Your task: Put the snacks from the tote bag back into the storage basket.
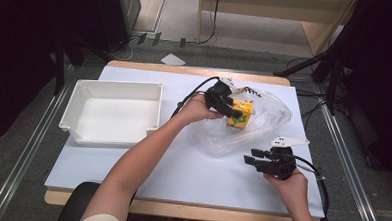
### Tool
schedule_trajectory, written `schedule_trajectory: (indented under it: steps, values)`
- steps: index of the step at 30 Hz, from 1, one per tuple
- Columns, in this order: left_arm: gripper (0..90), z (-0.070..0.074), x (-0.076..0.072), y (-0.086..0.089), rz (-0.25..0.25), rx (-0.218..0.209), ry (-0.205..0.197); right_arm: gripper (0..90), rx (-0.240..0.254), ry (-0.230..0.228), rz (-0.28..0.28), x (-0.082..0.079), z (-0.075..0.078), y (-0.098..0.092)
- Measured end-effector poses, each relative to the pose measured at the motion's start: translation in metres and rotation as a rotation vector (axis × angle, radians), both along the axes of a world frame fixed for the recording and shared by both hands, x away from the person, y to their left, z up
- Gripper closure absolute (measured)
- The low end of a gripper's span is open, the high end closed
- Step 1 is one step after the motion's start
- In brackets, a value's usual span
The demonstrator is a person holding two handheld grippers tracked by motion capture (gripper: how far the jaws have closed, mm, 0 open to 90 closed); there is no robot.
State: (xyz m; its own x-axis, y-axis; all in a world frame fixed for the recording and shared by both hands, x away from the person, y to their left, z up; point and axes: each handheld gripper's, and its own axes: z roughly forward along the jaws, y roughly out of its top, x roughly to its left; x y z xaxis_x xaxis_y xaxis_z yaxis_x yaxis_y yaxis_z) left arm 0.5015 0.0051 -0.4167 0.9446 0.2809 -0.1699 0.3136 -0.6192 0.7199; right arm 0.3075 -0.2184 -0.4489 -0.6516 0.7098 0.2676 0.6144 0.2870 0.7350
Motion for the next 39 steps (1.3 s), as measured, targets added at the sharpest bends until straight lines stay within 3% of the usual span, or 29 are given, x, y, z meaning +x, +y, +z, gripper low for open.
schedule_trajectory:
  steps: [4, 25, 39]
  values:
    - [35.6, -0.005, 0.002, -0.004, -0.013, -0.021, 0.008, 55.5, 0.001, 0.002, 0.001, 0.0, -0.001, 0.0]
    - [36.4, -0.015, -0.001, -0.026, -0.014, -0.022, 0.0, 55.5, -0.004, 0.014, 0.005, 0.002, -0.004, 0.001]
    - [40.6, -0.014, -0.003, -0.027, -0.021, -0.005, -0.023, 55.5, -0.004, 0.013, 0.005, 0.002, -0.004, 0.0]
